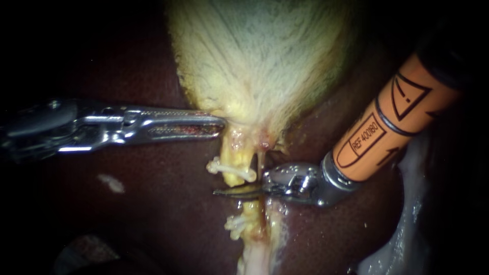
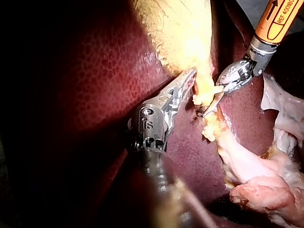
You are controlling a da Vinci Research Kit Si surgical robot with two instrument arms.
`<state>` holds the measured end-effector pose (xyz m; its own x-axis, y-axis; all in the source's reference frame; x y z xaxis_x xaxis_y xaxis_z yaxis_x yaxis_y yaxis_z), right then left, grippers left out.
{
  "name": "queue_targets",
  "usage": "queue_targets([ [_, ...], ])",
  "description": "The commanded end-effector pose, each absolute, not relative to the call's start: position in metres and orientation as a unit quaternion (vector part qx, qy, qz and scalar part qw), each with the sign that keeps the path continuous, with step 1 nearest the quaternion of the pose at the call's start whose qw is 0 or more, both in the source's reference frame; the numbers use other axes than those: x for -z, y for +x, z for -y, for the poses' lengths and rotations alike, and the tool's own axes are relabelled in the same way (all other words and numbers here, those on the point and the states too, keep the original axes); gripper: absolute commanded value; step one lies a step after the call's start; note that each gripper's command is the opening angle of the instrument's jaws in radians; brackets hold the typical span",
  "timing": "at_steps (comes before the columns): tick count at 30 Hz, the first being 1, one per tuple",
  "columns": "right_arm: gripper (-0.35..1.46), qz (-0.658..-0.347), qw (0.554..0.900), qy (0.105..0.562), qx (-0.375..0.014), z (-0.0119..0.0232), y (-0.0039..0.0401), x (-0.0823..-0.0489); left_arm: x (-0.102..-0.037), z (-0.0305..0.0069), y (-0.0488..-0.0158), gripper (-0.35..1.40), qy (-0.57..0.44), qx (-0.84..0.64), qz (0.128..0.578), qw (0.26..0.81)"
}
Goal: Go back from the cut left tube
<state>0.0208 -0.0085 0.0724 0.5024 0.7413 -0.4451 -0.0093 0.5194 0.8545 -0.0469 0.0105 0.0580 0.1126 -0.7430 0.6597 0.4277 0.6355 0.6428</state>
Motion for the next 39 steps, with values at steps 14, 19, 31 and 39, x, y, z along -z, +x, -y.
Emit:
queue_targets([
  [14,0.22,-0.415,0.747,0.440,-0.276,0.0096,0.0214,-0.0728,-0.0581,-0.0105,-0.0469,-0.35,0.148,0.400,0.532,0.731],
  [19,0.69,-0.415,0.748,0.438,-0.277,0.0098,0.0218,-0.0730,-0.0581,-0.0105,-0.0469,-0.35,0.148,0.400,0.532,0.731],
  [31,0.99,-0.415,0.748,0.437,-0.279,0.0108,0.0213,-0.0720,-0.0580,-0.0105,-0.0468,-0.35,0.148,0.400,0.532,0.731],
  [39,1.15,-0.446,0.766,0.408,-0.218,0.0131,0.0188,-0.0696,-0.0580,-0.0104,-0.0466,-0.35,0.149,0.400,0.533,0.731],
])
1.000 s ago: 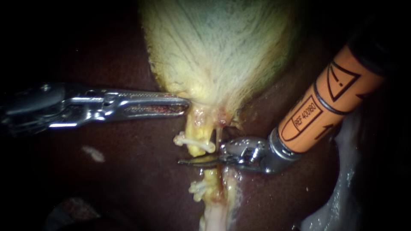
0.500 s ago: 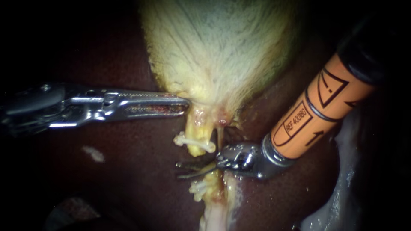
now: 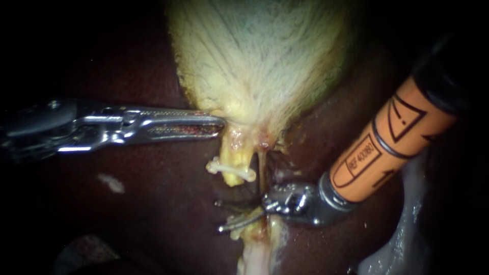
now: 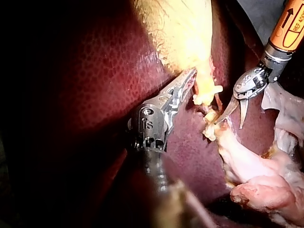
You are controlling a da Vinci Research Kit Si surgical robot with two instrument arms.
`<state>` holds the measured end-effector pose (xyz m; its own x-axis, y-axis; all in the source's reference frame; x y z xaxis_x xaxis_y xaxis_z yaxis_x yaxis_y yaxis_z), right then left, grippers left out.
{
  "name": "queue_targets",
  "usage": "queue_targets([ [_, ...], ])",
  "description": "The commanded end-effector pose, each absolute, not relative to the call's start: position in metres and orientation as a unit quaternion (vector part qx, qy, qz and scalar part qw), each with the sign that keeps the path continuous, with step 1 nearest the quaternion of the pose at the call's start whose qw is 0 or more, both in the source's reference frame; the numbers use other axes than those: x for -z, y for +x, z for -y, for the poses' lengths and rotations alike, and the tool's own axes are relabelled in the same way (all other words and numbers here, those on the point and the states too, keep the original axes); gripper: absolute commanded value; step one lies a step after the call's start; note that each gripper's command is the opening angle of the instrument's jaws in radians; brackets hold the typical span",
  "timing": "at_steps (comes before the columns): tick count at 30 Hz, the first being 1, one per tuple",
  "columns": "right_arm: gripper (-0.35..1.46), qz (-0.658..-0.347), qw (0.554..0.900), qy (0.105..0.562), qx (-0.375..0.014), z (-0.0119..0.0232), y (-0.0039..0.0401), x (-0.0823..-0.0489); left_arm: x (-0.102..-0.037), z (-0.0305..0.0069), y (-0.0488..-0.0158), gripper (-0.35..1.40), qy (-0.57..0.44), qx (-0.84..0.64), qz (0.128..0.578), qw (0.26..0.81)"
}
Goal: Go back from the cut left tube
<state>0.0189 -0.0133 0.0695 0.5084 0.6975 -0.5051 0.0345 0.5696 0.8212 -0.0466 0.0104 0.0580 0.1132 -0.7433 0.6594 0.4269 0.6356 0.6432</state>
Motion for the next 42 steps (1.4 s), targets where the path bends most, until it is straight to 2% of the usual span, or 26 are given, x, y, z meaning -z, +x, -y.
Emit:
queue_targets([
  [1,1.16,-0.452,0.770,0.400,-0.208,0.0132,0.0184,-0.0694,-0.0580,-0.0104,-0.0466,-0.35,0.149,0.400,0.533,0.731],
  [8,1.36,-0.492,0.797,0.313,-0.157,0.0130,0.0150,-0.0693,-0.0580,-0.0104,-0.0465,-0.35,0.149,0.400,0.533,0.731],
  [14,1.41,-0.513,0.818,0.234,-0.113,0.0098,0.0108,-0.0693,-0.0580,-0.0104,-0.0464,-0.35,0.149,0.399,0.533,0.731],
  [21,1.41,-0.512,0.844,0.139,-0.082,0.0045,0.0080,-0.0672,-0.0580,-0.0104,-0.0464,-0.35,0.149,0.399,0.533,0.731],
  [25,1.43,-0.512,0.850,0.107,-0.065,0.0032,0.0077,-0.0661,-0.0580,-0.0104,-0.0464,-0.35,0.149,0.399,0.533,0.731],
  [35,1.43,-0.511,0.854,0.090,-0.047,0.0027,0.0071,-0.0662,-0.0584,-0.0099,-0.0470,-0.35,0.148,0.398,0.533,0.732],
  [42,1.43,-0.512,0.853,0.092,-0.045,0.0028,0.0071,-0.0662,-0.0600,-0.0083,-0.0491,-0.35,0.151,0.389,0.537,0.733],
])
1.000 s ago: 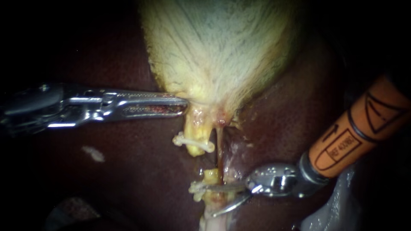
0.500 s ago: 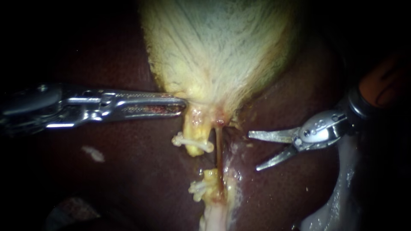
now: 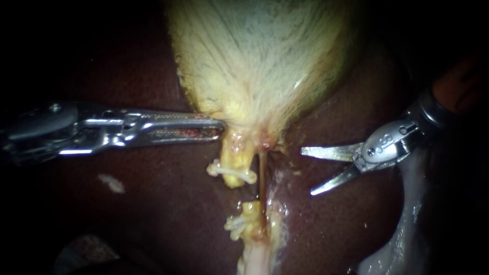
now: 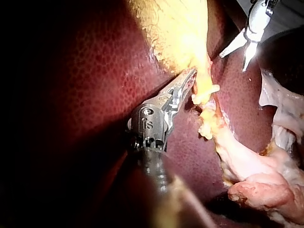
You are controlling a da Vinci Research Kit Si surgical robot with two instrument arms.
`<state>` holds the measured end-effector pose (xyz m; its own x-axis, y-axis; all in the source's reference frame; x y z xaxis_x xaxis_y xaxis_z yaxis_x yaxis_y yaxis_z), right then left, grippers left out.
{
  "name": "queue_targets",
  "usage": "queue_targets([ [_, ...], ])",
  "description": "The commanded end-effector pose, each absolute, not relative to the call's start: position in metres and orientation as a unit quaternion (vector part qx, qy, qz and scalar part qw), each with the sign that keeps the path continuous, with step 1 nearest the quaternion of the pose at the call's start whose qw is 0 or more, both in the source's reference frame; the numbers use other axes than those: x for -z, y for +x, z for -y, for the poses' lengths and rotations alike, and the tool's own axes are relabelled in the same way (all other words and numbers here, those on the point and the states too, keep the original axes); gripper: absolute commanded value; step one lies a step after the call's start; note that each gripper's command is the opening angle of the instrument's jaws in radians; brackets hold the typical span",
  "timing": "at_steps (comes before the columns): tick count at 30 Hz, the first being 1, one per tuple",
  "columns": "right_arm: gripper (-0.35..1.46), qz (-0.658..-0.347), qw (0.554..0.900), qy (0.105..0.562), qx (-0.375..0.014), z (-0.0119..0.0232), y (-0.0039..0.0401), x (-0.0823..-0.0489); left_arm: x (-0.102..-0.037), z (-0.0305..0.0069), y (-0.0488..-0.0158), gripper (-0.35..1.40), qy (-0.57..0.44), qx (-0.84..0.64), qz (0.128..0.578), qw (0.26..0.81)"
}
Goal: Go back from the cut left tube
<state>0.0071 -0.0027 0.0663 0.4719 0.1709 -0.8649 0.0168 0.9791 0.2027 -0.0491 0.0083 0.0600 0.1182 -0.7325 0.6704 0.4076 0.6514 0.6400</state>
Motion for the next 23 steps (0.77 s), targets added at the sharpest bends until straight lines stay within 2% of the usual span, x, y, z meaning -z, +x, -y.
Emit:
queue_targets([
  [1,1.43,-0.512,0.853,0.092,-0.045,0.0028,0.0071,-0.0663,-0.0601,-0.0081,-0.0495,-0.35,0.152,0.388,0.537,0.734],
  [7,1.43,-0.513,0.852,0.094,-0.044,0.0028,0.0071,-0.0662,-0.0604,-0.0077,-0.0510,-0.35,0.154,0.384,0.536,0.736],
  [23,1.43,-0.514,0.851,0.094,-0.040,0.0029,0.0070,-0.0661,-0.0606,-0.0078,-0.0512,-0.35,0.154,0.384,0.536,0.736],
])
